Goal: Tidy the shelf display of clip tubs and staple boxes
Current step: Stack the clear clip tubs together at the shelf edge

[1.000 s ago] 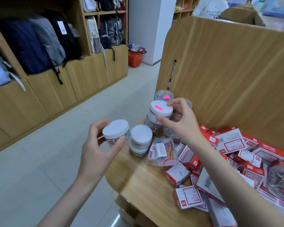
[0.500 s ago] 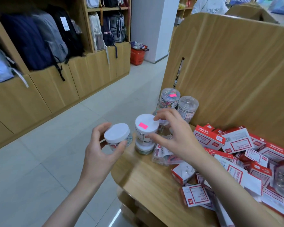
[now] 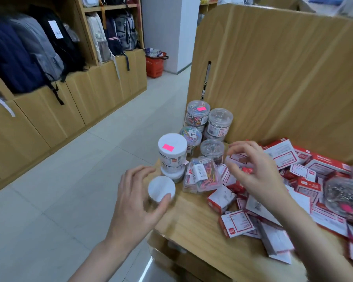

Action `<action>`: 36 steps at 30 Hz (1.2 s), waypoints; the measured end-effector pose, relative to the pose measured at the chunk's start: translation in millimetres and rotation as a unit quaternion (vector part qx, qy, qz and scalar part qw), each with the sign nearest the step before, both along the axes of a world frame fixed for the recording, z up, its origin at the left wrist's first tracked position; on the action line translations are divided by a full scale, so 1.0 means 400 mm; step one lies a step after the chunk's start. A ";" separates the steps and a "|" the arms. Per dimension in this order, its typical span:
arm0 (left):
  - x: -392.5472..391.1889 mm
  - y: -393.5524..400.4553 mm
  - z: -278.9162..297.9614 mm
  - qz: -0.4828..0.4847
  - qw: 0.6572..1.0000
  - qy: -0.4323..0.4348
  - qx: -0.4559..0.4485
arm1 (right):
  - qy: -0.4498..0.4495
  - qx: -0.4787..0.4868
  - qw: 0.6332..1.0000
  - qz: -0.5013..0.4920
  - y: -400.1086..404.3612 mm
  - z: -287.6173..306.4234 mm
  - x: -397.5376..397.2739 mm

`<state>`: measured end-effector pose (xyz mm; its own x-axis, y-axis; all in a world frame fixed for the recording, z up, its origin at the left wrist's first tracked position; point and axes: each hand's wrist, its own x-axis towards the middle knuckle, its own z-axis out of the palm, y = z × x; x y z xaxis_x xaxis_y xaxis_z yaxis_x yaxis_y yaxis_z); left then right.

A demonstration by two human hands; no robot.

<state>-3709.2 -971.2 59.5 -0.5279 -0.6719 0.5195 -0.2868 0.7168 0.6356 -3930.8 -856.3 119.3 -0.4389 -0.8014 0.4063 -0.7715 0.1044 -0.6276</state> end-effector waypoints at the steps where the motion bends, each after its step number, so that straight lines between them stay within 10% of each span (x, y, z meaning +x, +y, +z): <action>1: -0.007 0.005 0.013 -0.005 1.000 0.018 -0.012 | -0.006 0.000 1.000 -0.014 0.015 -0.001 -0.007; 17: -0.212 0.083 0.100 -0.212 0.975 0.038 -0.059 | 0.128 0.225 0.961 -0.101 0.031 0.009 -0.153; 36: -0.538 0.190 0.132 -0.202 0.974 -0.102 -0.014 | 0.035 0.041 0.982 -0.180 0.410 0.144 -0.350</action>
